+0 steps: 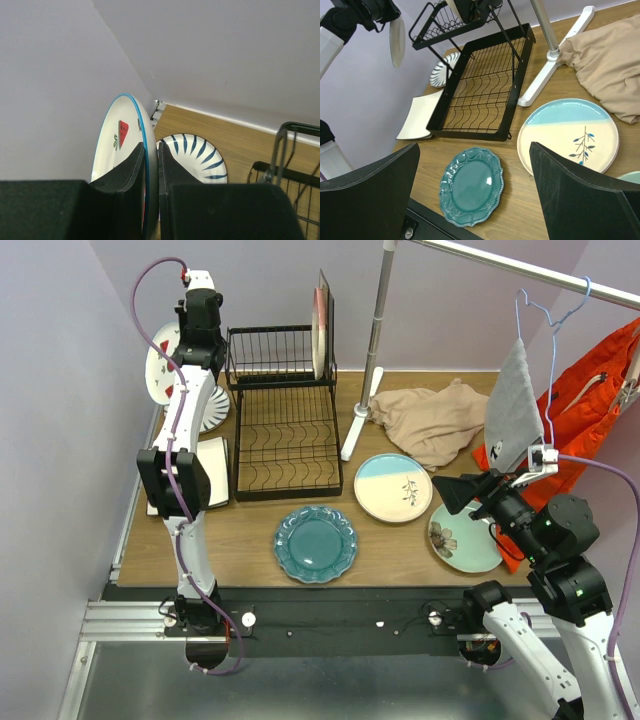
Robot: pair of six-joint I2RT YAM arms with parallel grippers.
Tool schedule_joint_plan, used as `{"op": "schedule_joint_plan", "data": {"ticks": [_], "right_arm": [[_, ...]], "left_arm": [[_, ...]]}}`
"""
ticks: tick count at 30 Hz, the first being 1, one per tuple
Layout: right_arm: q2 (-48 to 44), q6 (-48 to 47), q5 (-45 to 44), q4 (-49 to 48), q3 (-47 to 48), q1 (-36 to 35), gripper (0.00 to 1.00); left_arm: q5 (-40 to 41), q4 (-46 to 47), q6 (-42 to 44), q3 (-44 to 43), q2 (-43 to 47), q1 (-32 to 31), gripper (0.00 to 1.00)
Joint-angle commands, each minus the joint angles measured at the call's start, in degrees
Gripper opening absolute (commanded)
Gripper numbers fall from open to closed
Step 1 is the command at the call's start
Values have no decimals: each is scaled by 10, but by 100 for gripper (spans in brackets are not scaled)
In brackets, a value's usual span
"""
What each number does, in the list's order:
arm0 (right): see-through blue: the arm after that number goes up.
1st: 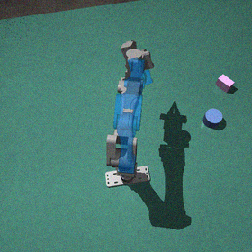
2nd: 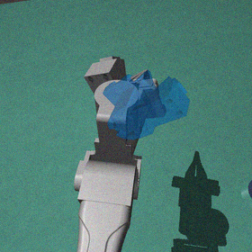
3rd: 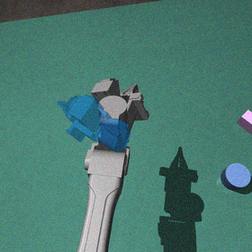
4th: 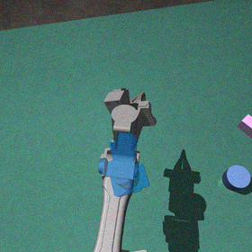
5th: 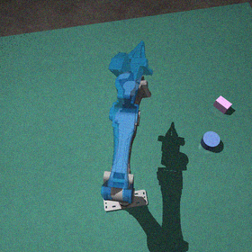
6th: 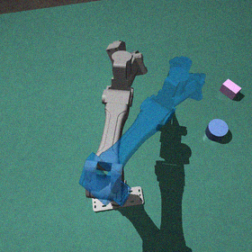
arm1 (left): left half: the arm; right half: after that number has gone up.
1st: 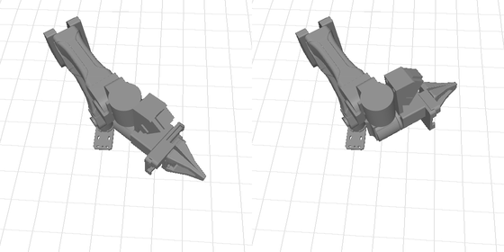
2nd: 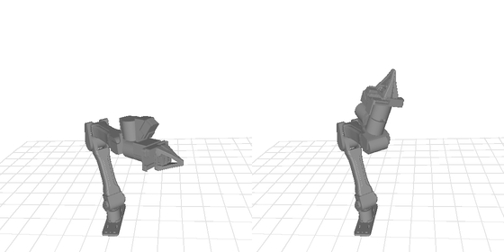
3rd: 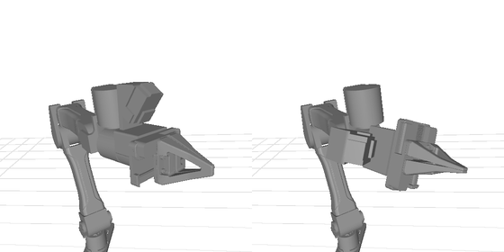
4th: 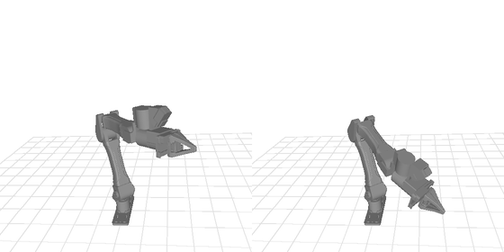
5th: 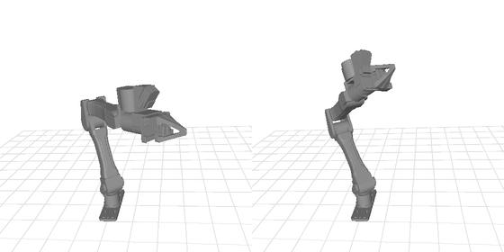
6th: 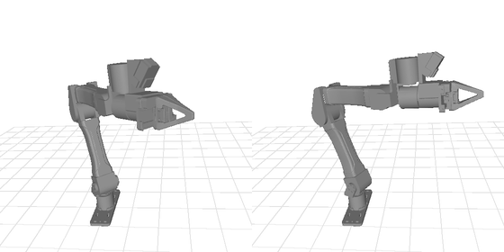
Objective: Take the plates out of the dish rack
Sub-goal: Place the plate at the corner of the board.
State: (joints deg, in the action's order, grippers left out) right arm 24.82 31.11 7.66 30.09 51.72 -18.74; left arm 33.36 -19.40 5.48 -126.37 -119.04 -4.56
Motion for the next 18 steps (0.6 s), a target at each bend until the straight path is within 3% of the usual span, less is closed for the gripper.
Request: {"op": "schedule_joint_plan", "data": {"ticks": [1,9,18], "right_arm": [[2,-14,-23,11,-16,1,99],[8,-18,-30,11,-22,1,99],[11,-18,-35,8,-29,2,99]], "left_arm": [[-22,45,-13,-30,-24,12,0],[-38,121,6,33,-45,12,0],[-40,146,-6,47,-74,24,0]]}}
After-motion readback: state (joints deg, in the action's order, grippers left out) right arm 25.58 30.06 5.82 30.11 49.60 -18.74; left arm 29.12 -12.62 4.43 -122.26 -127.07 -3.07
